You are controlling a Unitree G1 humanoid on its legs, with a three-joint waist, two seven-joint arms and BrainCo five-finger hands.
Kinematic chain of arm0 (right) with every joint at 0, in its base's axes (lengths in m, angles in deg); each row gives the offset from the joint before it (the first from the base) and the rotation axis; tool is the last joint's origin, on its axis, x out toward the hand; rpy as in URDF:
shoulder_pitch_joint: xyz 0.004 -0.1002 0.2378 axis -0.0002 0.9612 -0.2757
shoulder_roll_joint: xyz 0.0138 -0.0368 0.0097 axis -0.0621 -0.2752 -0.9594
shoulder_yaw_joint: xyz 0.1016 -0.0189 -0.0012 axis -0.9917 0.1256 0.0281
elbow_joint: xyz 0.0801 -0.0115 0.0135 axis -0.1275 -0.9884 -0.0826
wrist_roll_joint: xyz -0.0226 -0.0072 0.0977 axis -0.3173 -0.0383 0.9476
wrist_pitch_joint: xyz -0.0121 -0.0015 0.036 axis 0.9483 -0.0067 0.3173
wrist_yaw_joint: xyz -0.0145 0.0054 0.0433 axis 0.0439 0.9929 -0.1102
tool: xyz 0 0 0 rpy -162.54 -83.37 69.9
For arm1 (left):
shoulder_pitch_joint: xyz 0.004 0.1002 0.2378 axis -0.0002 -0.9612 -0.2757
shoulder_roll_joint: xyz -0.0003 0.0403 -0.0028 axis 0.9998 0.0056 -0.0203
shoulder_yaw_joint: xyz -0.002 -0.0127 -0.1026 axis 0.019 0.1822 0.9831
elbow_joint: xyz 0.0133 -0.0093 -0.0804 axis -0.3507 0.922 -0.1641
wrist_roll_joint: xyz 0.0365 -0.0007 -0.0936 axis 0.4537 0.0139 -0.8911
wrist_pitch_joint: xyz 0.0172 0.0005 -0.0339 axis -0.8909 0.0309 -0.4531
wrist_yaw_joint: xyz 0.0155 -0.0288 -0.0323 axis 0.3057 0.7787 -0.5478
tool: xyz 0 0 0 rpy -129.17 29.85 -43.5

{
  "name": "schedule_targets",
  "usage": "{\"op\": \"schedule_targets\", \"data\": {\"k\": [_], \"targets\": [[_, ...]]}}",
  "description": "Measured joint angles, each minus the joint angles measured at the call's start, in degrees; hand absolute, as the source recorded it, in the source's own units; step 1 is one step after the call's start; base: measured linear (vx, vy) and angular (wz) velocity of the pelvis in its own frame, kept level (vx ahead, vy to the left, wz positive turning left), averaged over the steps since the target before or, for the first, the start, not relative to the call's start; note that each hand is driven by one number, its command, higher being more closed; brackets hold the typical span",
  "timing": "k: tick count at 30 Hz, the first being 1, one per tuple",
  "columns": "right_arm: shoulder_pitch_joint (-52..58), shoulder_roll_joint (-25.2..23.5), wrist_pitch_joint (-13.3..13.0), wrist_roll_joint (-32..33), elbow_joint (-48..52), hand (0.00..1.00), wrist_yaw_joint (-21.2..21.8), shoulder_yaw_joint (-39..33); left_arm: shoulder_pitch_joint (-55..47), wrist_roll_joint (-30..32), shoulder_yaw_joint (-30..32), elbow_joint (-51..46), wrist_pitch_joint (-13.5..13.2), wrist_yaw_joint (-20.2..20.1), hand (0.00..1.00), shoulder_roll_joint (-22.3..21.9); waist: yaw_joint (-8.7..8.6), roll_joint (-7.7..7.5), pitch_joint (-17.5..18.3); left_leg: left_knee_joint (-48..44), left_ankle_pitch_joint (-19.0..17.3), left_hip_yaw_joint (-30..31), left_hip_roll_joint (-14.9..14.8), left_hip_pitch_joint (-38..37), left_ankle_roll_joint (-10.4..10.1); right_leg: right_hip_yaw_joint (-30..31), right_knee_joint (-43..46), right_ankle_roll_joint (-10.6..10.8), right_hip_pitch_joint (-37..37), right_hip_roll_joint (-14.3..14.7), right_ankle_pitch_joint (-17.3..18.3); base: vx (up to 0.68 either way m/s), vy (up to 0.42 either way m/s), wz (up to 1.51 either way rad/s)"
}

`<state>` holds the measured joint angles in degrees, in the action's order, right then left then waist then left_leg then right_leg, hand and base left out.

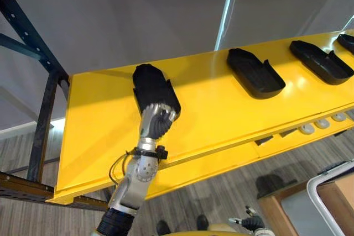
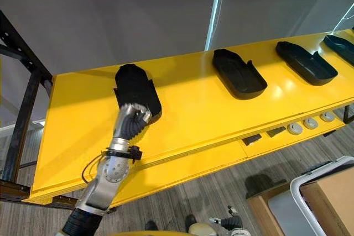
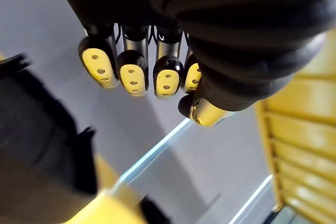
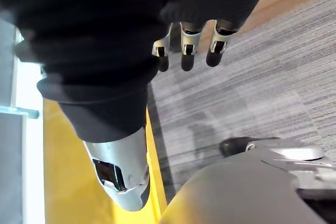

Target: Walk over and take plastic housings, then place them on the shelf

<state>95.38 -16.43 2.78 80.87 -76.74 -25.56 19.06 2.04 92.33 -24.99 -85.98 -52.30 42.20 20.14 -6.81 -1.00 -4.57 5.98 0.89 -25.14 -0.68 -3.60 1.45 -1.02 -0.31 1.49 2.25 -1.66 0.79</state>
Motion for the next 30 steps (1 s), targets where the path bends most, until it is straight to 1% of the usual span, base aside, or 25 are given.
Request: {"op": "schedule_targets", "data": {"k": [1,2,3,4,5,6,7,8,11,12,13,15,16,17,18,19,20,21,22,24,26,27,28,29,30], "targets": [[0.00,0.01,0.01,-0.05,-0.15,0.00,-0.01,0.00,0.01,-2.60,4.28,-0.28,-0.53,1.17,1.00,-0.11,0.22,0.01,0.00,0.02,0.10,0.77,-0.02,-0.30,-0.04,-0.53,0.05,-0.05,0.53,0.01,0.03,-0.03,-0.028,0.22],[0.00,0.03,0.01,-0.04,-0.23,0.00,-0.01,0.00,0.01,-4.32,6.49,-0.28,-0.71,2.17,1.00,-0.18,0.47,0.04,0.01,0.02,0.12,1.07,-0.03,-0.30,-0.07,-0.69,0.13,-0.07,0.58,0.01,0.05,-0.05,-0.032,0.22],[0.11,0.14,0.04,-0.04,-0.53,0.00,-0.02,-0.01,0.01,-6.94,11.02,-0.26,-0.93,3.79,1.00,-0.64,1.32,0.09,-0.02,0.04,0.11,1.42,-0.05,-0.15,-0.11,-0.96,0.25,-0.10,0.55,0.02,0.07,-0.07,-0.026,0.21],[0.23,0.19,0.19,-0.03,-0.63,0.00,-0.07,-0.05,-0.46,-11.05,15.38,-0.26,-1.47,5.82,1.00,-0.99,1.66,0.10,-0.03,0.04,0.11,1.96,-0.06,0.05,-0.36,-1.55,0.34,-0.13,0.56,0.01,0.07,-0.08,-0.024,0.22],[0.22,0.19,0.22,-0.04,-0.60,0.00,-0.08,-0.05,-0.94,-12.37,17.52,-0.26,-1.55,6.84,1.00,-1.21,1.69,0.10,-0.03,0.04,0.17,2.33,-0.06,0.09,-0.41,-1.88,0.44,-0.17,0.61,-0.01,0.10,-0.07,-0.020,0.27],[0.27,0.16,0.25,-0.05,-0.59,0.00,-0.18,-0.05,-2.26,-14.38,21.37,-0.23,-1.59,8.78,1.00,-1.74,1.82,0.09,-0.03,0.04,0.30,2.99,-0.05,0.11,-0.55,-2.38,0.75,-0.36,0.68,-0.02,0.22,-0.07,-0.019,0.23],[0.49,0.15,0.26,-0.07,-0.53,0.00,-0.35,-0.07,-4.07,-16.10,24.51,-0.16,-1.59,10.23,1.00,-2.23,2.46,0.06,-0.01,0.04,0.33,3.25,-0.07,0.12,-0.59,-2.76,1.09,-0.67,0.66,-0.03,0.41,-0.06,-0.015,0.19],[0.61,0.15,0.26,-0.07,-0.51,0.00,-0.42,-0.14,-5.00,-16.83,25.67,-0.14,-1.58,10.89,1.00,-2.50,2.77,0.04,0.00,0.04,0.33,3.34,-0.08,0.13,-0.60,-2.92,1.13,-0.68,0.68,-0.04,0.42,-0.05,-0.014,0.15],[0.65,-0.02,0.44,-0.10,-0.05,0.00,-1.18,-0.26,-11.24,-17.81,25.61,0.06,-2.11,11.04,1.00,-3.33,3.10,-0.07,0.02,0.04,0.38,4.15,-0.08,0.34,-0.60,-4.00,1.08,-0.75,0.89,-0.10,0.48,-0.04,-0.011,0.16],[0.95,-0.24,0.43,-0.12,0.89,0.00,-1.29,-0.59,-12.50,-17.85,26.23,0.65,-1.54,11.14,1.00,-4.44,3.17,0.01,-0.01,0.06,0.55,4.17,-0.09,0.33,-0.44,-4.20,1.01,-0.70,0.97,-0.09,0.52,-0.05,-0.017,0.09],[1.69,-1.08,0.41,-0.12,3.14,0.00,-1.44,-2.35,-14.15,-18.10,27.57,2.68,-0.48,11.11,1.00,-6.63,3.18,0.06,-0.04,0.06,0.63,4.36,-0.11,0.42,-0.43,-5.27,0.73,0.01,1.54,-0.14,1.02,-0.05,-0.017,0.14],[2.62,-1.46,0.47,-0.12,4.52,0.00,-1.56,-2.69,-16.34,-18.50,28.75,5.00,1.04,11.11,1.00,-8.64,3.51,-0.06,0.04,0.06,0.63,4.36,-0.15,0.27,-0.43,-5.91,0.51,0.00,1.64,-0.23,1.29,-0.04,-0.004,0.18],[3.10,-1.55,0.47,-0.12,4.96,0.00,-1.59,-2.71,-17.75,-18.51,28.91,6.59,1.70,11.07,1.00,-9.55,3.99,-0.18,0.14,0.06,0.63,4.34,-0.16,0.29,-0.43,-6.39,0.43,0.04,1.71,-0.32,1.40,0.03,0.014,0.23],[3.80,-1.81,0.57,-0.12,5.82,0.00,-1.60,-2.75,-19.86,-18.49,28.74,8.83,3.04,10.96,1.00,-10.91,4.66,-0.57,0.38,0.04,0.69,4.30,-0.16,0.35,-0.36,-7.08,0.29,0.18,1.64,-0.44,1.40,0.06,0.013,0.24],[3.96,-1.96,0.58,-0.12,6.13,0.00,-1.60,-2.75,-20.62,-18.49,28.74,9.60,3.50,10.96,1.00,-11.48,4.88,-0.74,0.50,0.04,0.81,4.33,-0.16,0.48,-0.20,-7.41,0.31,0.22,1.67,-0.48,1.42,0.08,0.018,0.30],[3.98,-2.26,0.59,-0.09,6.39,0.00,-1.62,-2.54,-21.99,-18.39,28.17,11.52,4.01,10.79,1.00,-12.32,5.20,-1.31,0.86,0.02,0.86,4.28,-0.15,0.73,-0.12,-8.07,0.29,0.17,1.74,-0.61,1.39,0.05,0.021,0.22],[4.01,-2.67,0.61,-0.09,6.40,0.00,-1.62,-2.50,-22.53,-18.38,27.95,13.66,4.76,9.91,1.00,-12.99,5.92,-1.45,0.94,0.01,0.85,4.29,-0.13,0.76,-0.13,-8.38,0.35,-0.12,1.84,-0.69,1.19,0.05,0.021,0.17],[4.01,-2.86,0.63,-0.08,6.40,0.00,-1.62,-2.49,-22.53,-18.39,27.88,14.79,5.01,9.63,1.00,-13.29,6.23,-1.64,1.03,0.00,0.85,4.29,-0.14,0.78,-0.13,-8.41,0.36,-0.13,2.05,-0.70,1.19,0.07,0.018,0.11],[3.67,-3.68,1.03,-0.03,6.92,0.00,-1.65,-2.40,-22.56,-18.37,27.63,17.31,5.44,9.28,1.00,-13.89,6.48,-2.43,1.51,0.00,0.84,4.48,-0.13,0.74,-0.14,-8.73,0.35,-0.13,2.41,-0.72,1.18,0.05,0.006,0.06],[3.41,-4.56,1.07,0.06,7.46,0.00,-1.87,-2.07,-22.55,-18.35,27.40,19.88,5.79,8.72,1.00,-13.91,6.90,-2.91,1.81,0.00,0.60,4.49,-0.20,0.81,0.05,-9.03,0.49,-0.17,2.63,-0.72,1.25,0.01,0.000,0.00],[3.30,-5.79,1.10,0.55,8.09,0.00,-2.58,-1.38,-22.22,-18.22,26.57,23.62,6.04,8.62,1.00,-13.84,7.53,-2.91,1.81,-0.01,0.37,4.43,-0.19,0.74,0.12,-9.04,0.78,-0.36,2.49,-0.79,1.47,0.00,0.004,-0.05],[3.11,-6.73,1.22,0.67,8.37,0.00,-2.59,-0.90,-22.21,-18.24,26.51,26.69,6.16,8.63,0.00,-13.77,7.57,-2.76,1.71,-0.01,0.36,4.47,-0.01,0.61,0.13,-9.20,1.19,-0.20,2.46,-1.00,1.85,0.02,0.023,0.04],[3.10,-7.10,1.34,0.71,9.18,0.00,-2.63,-0.23,-21.82,-18.27,26.50,31.51,6.29,8.43,0.00,-13.64,7.48,-2.43,1.53,0.00,0.28,4.42,0.21,0.10,0.25,-9.51,2.15,-0.04,2.60,-1.32,2.69,0.02,0.029,0.06],[3.10,-6.85,1.35,0.71,9.26,0.00,-2.63,-0.14,-21.73,-18.31,26.53,34.00,6.65,8.14,0.00,-13.61,7.49,-2.34,1.52,0.00,0.20,4.42,0.32,-0.23,0.35,-9.54,2.70,-0.05,2.65,-1.47,3.10,0.03,0.036,0.08],[2.96,-6.87,1.54,0.72,9.27,0.00,-2.64,0.09,-21.70,-18.34,26.62,39.03,7.37,6.95,0.00,-13.60,7.60,-2.27,1.55,0.00,0.00,4.43,0.54,-0.79,0.45,-9.63,3.52,0.16,2.65,-1.73,3.96,0.02,0.036,0.03]]}}
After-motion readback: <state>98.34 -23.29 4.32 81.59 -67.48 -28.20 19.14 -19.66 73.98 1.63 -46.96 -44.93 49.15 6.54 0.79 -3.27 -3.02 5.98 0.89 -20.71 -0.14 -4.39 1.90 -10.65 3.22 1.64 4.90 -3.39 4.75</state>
